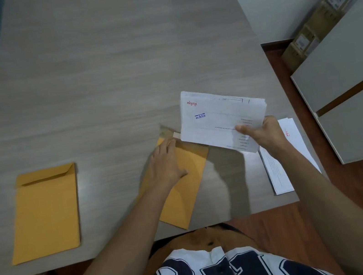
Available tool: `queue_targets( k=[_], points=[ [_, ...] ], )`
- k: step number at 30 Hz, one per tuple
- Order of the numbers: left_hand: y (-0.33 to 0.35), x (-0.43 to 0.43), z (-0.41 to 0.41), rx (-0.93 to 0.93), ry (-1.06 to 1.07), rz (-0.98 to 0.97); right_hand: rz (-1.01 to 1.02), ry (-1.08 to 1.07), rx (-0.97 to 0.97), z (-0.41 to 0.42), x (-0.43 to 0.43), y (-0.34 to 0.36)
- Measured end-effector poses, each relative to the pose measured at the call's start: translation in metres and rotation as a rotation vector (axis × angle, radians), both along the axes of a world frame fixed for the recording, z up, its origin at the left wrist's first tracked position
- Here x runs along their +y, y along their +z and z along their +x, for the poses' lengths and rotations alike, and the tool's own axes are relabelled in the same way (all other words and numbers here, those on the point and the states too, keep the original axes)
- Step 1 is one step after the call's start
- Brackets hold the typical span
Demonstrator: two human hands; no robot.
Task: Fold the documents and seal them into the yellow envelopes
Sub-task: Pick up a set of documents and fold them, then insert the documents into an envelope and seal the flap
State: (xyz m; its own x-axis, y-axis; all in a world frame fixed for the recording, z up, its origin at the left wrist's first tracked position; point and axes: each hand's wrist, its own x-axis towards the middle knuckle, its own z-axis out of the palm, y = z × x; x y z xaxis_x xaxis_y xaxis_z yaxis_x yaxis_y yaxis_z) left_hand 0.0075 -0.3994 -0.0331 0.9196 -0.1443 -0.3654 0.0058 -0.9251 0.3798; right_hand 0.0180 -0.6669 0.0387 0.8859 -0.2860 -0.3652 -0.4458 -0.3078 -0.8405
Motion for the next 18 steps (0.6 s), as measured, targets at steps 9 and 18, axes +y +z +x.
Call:
queue_targets(
  k=[9, 18],
  points=[
    [0.01, 0.027, 0.017, 0.0, -0.276, 0.253, -0.04, 0.102, 0.038, 0.006, -0.009, -0.001],
    [0.017, 0.033, 0.013, -0.037, -0.258, 0.198, -0.212, 0.269, 0.136, 0.011, 0.002, -0.009]
  ],
)
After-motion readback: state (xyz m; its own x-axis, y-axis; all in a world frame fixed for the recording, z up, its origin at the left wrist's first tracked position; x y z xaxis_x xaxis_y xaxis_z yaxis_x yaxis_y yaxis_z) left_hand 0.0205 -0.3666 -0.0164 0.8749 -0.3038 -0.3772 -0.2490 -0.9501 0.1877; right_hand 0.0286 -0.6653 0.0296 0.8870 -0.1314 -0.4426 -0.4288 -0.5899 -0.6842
